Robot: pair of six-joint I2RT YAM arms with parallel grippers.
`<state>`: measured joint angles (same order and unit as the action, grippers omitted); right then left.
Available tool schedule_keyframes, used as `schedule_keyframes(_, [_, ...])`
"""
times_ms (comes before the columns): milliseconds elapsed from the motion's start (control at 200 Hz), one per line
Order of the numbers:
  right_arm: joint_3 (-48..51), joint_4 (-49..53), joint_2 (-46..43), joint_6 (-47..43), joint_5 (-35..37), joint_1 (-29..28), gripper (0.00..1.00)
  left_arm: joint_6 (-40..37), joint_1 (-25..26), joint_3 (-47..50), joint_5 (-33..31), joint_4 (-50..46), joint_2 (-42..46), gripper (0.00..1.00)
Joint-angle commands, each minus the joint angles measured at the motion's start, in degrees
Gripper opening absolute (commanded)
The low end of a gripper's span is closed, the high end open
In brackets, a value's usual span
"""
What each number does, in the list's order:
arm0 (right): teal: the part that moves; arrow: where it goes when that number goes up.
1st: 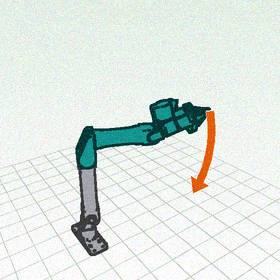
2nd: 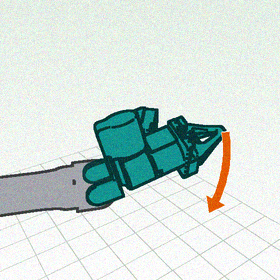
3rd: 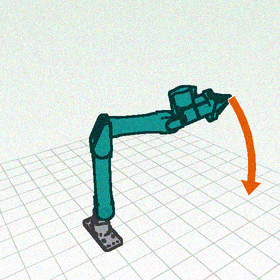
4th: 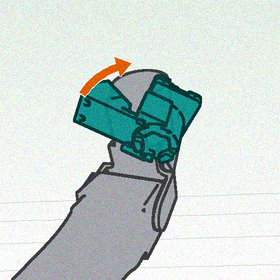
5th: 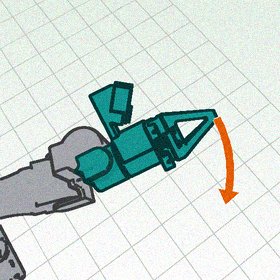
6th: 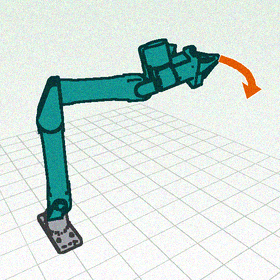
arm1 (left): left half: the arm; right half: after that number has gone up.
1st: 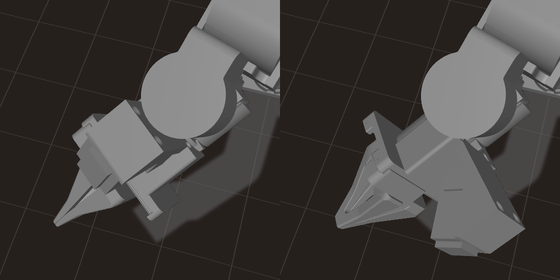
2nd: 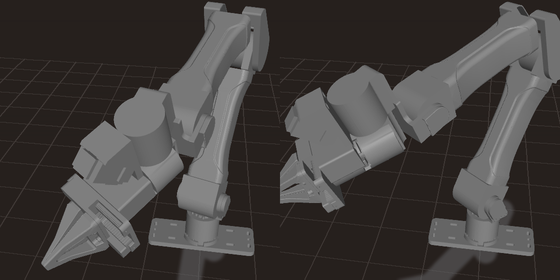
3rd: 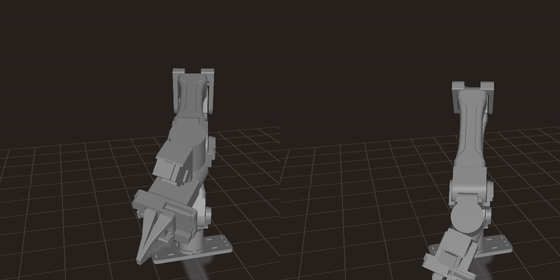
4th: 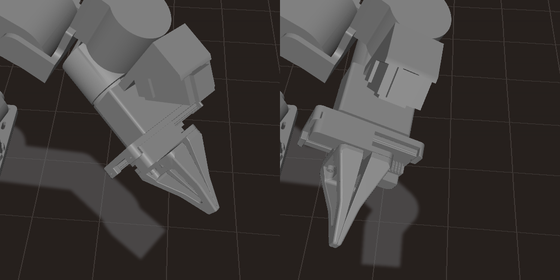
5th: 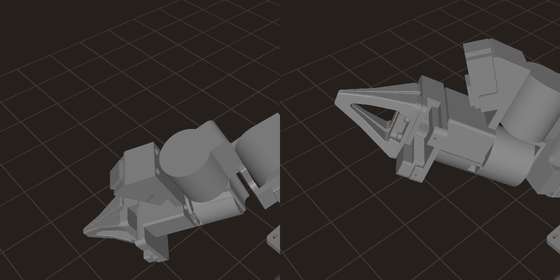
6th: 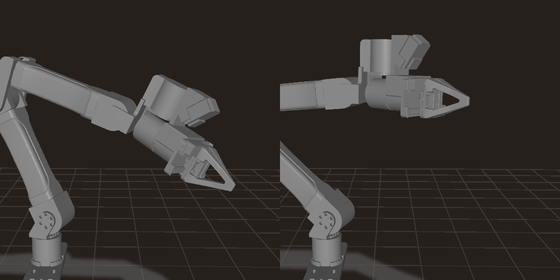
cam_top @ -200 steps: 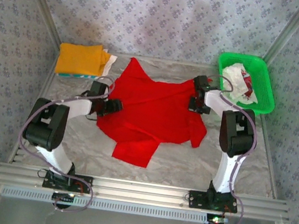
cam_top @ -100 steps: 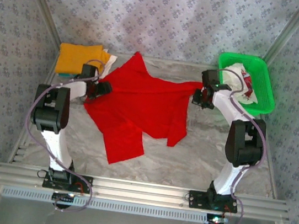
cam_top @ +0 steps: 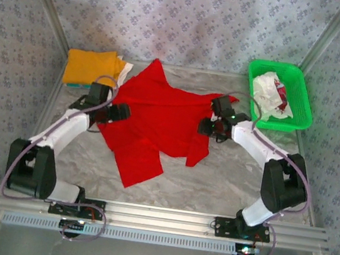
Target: Fold and stack the t-shirts
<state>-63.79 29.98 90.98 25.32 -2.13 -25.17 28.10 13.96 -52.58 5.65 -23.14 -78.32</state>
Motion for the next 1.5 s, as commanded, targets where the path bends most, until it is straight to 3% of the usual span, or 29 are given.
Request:
schedule_keyframes(0, [1.3,1.1,1.8,1.1,2.1,-1.7,0.56,2.6,5.6,4.1,-3.1,-6.4,0.6,0.78])
schedule_keyframes(230, [-6.3,4.2,11.3,1.5,9.5,-7.2,0.56,9.2,14.1,7.8,-2.2,-2.9,-4.0,0.75])
schedule_keyframes(325, [-8.7,6.9,15.6,2.5,11.3,-8.2,0.51,10.9,17.2,8.7,-0.9,-1.2,-7.2,0.76])
schedule_keyframes(410, [-10.6,9.5,17.7,2.7,14.0,-8.7,0.41,12.5,19.1,10.1,-0.6,-0.8,-9.6,0.75])
schedule_keyframes(475, [-10.9,11.2,17.7,2.9,16.9,-9.0,0.24,13.5,19.6,12.1,-1.0,-0.4,-10.0,0.76])
schedule_keyframes(660, [-9.5,15.2,12.8,2.7,21.8,-7.6,0.17,15.4,19.5,16.6,-3.8,-1.6,-6.7,0.75])
schedule_keyframes(745, [-8.3,16.1,9.7,2.8,21.1,-5.7,0.0,15.0,19.1,17.7,-4.4,-2.6,-6.4,0.75])
schedule_keyframes(1089, [3.7,16.1,-3.5,3.3,14.7,6.4,0.0,14.7,18.6,19.9,-5.6,-5.2,-5.3,0.76])
schedule_keyframes(1374, [13.5,12.0,-4.0,3.2,10.3,17.8,0.0,14.9,18.3,21.9,-7.0,-7.8,-1.0,0.77])
schedule_keyframes(1494, [13.2,12.1,-4.2,3.3,10.2,20.3,0.32,15.2,18.2,23.1,-6.8,-8.7,0.6,0.77])
